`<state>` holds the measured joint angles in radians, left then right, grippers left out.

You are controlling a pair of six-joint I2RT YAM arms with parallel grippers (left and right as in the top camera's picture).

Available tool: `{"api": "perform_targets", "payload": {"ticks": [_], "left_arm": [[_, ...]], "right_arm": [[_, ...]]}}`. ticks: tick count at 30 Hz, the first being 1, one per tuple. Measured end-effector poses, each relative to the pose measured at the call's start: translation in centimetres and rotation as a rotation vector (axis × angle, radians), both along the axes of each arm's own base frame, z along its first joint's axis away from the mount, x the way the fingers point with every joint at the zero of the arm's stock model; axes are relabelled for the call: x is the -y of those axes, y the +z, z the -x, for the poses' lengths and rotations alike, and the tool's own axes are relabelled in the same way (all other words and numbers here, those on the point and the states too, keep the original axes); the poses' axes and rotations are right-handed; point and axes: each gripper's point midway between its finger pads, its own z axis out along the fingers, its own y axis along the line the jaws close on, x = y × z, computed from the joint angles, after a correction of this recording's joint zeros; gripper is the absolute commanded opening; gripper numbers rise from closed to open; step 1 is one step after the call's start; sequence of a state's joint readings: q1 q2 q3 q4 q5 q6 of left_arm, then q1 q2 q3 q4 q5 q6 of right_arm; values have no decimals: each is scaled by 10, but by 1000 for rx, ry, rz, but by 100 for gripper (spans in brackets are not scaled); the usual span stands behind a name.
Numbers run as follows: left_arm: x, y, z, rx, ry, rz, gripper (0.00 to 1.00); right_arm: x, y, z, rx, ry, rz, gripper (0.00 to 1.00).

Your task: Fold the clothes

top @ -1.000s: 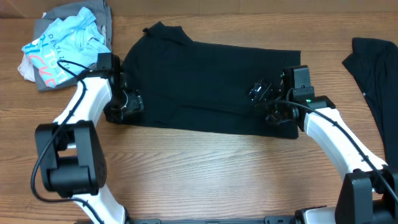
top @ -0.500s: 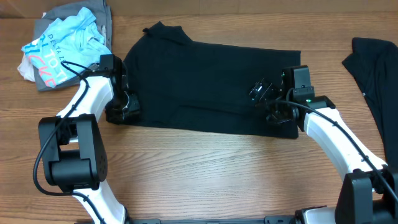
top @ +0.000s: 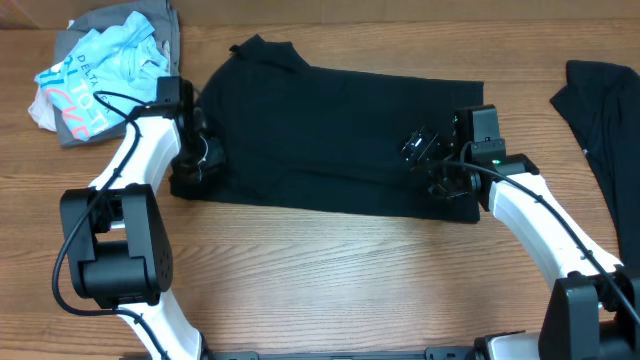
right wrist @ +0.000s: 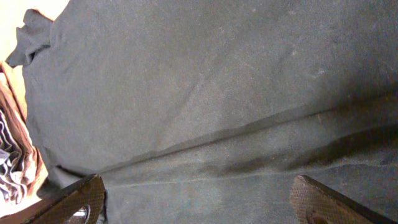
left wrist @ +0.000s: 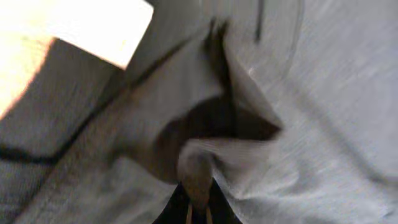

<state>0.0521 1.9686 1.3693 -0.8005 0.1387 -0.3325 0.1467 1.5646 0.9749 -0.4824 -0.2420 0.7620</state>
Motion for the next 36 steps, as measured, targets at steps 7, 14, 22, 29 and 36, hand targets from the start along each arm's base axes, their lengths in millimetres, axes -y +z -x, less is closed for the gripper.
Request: {"api": "perform_targets", "payload": {"ticks": [7,14,22,29,36], "left_arm": [[1,10,-31,120,68,24,4],[3,21,-60,238,120,61,4],[2,34,-84,345,146,76,10],[18,48,-106,453,111,88,22],[36,31,-110,440,88,96,93]], "right_arm": [[1,0,0,1,-3,6,100],[2,0,-1,2,-5,8,100],[2,0,-1,4,-6,9,100],[2,0,-1,5,-6,8,100],[2,0,-1,5,-6,10,100]]}}
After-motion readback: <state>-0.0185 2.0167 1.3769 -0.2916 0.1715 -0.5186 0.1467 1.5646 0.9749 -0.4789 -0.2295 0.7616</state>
